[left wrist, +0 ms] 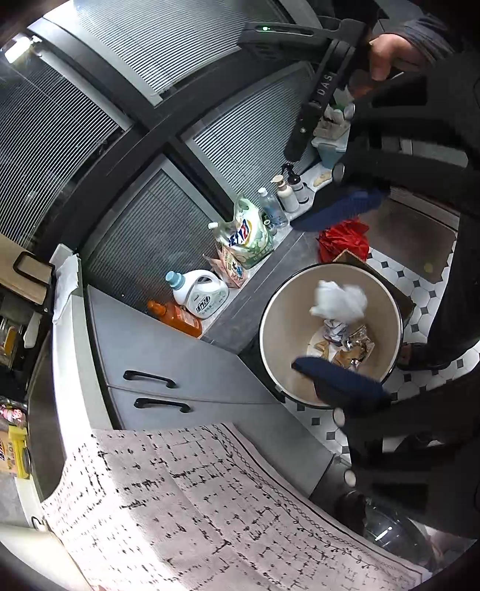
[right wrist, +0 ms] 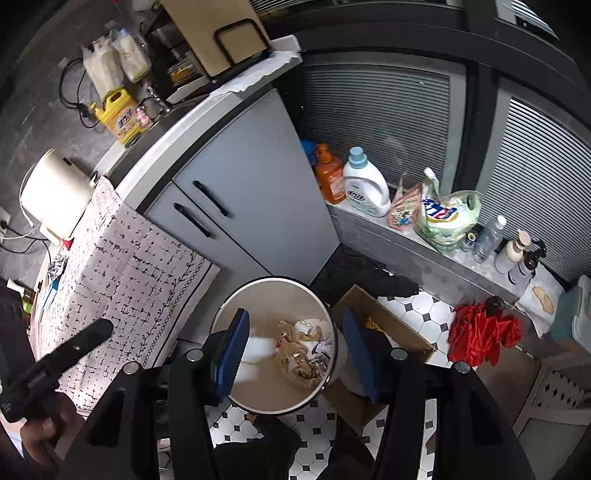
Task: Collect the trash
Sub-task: 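Open both tools over the white bin to drop the tissue and strip, then move both open tools back over the remaining trash on the counter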
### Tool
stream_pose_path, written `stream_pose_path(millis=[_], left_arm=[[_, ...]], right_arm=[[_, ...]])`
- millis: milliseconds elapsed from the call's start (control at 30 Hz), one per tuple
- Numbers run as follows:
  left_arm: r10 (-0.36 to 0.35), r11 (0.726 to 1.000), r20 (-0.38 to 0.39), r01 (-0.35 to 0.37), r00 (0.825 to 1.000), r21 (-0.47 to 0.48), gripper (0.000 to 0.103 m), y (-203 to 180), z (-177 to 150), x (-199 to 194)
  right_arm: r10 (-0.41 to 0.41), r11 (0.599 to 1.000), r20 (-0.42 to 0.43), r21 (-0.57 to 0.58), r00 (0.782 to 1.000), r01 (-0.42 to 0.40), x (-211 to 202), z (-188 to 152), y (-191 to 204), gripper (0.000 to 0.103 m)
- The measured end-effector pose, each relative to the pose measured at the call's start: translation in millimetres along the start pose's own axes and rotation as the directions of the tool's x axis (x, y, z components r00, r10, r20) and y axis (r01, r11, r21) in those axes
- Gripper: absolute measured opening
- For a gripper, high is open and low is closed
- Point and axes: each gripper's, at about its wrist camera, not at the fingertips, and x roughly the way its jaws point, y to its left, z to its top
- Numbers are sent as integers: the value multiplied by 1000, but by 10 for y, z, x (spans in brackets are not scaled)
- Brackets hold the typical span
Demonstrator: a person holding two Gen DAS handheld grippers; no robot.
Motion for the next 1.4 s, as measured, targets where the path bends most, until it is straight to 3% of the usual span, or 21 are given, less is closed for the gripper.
stream_pose_path(millis=[133, 267, 600, 967, 1400], left_arm=[[32, 999, 23, -31, 999, -16, 85, 59, 52, -59], [81, 996, 61, -79, 995, -46, 93, 179, 95, -213], [236, 961, 163, -206, 958, -183, 97, 686, 73, -871], [373, 897, 238, -283, 897, -340, 97, 1382, 9, -1528], [423, 863, 266, -295, 866, -410, 97, 2275, 202, -2012]], right_arm=[[2, 1000, 3, -2, 1000, -2, 0, 9, -4, 60], [19, 999, 20, -26, 1000, -18, 15, 70, 99, 76], [128, 984, 39, -131, 991, -122, 71, 301, 731, 92], [223, 944, 1, -249, 975, -216, 252, 479, 1658, 95], [251, 914, -30, -321, 967, -247, 528, 578, 2817, 95]])
